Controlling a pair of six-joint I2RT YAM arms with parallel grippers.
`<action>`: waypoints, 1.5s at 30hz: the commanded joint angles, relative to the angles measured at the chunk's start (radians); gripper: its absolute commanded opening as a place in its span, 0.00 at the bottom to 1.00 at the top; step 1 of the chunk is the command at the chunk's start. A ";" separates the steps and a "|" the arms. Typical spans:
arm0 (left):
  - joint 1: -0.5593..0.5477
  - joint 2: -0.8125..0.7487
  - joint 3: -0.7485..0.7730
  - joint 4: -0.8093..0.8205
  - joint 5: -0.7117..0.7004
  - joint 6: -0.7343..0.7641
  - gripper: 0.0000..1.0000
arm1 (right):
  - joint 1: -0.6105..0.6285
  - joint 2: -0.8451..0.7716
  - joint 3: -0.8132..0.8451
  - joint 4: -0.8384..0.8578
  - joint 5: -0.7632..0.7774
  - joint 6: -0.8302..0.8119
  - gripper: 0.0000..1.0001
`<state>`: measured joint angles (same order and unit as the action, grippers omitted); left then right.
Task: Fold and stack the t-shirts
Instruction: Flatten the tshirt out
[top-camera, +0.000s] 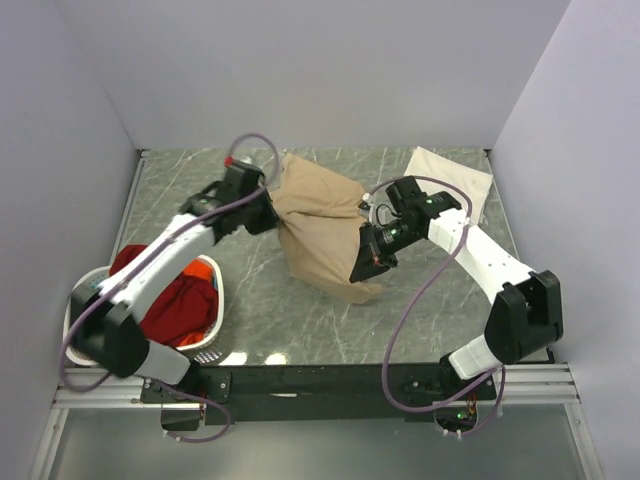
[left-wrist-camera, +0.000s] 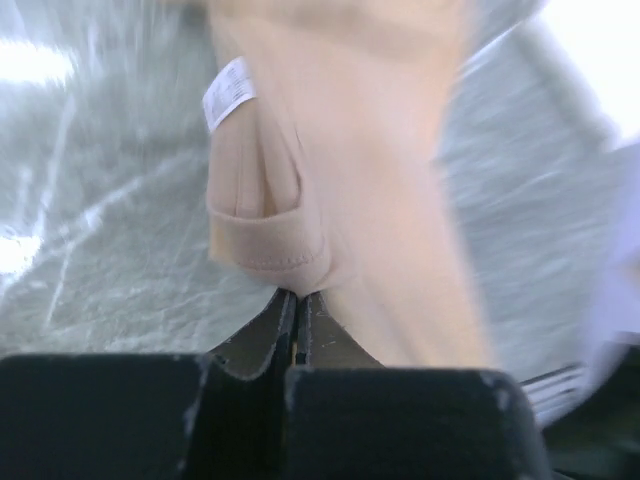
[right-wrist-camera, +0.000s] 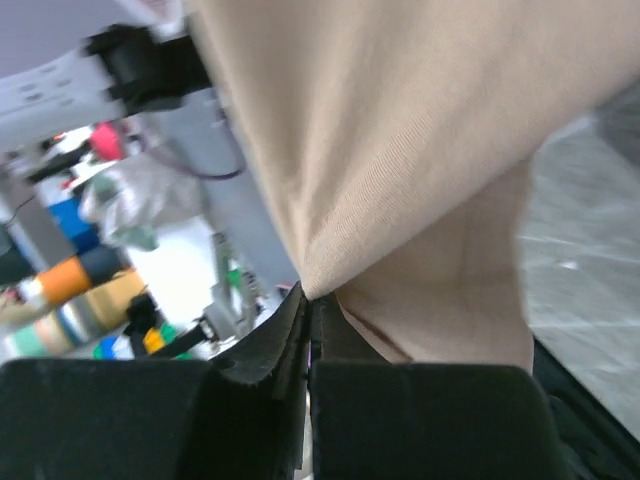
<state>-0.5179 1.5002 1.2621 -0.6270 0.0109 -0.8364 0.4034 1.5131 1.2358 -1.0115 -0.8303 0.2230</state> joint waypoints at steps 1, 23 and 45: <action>0.048 -0.152 0.063 -0.063 -0.040 -0.021 0.00 | 0.008 -0.073 -0.013 -0.004 -0.204 0.028 0.00; 0.026 0.019 -0.051 0.050 -0.034 0.108 0.63 | -0.012 0.092 -0.102 0.339 0.549 0.285 0.44; -0.128 -0.022 -0.461 0.271 0.041 -0.018 0.44 | -0.018 -0.022 -0.254 0.439 0.514 0.358 0.43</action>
<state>-0.6395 1.4494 0.7860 -0.4160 0.0311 -0.8349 0.3916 1.5520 0.9924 -0.5919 -0.3225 0.5697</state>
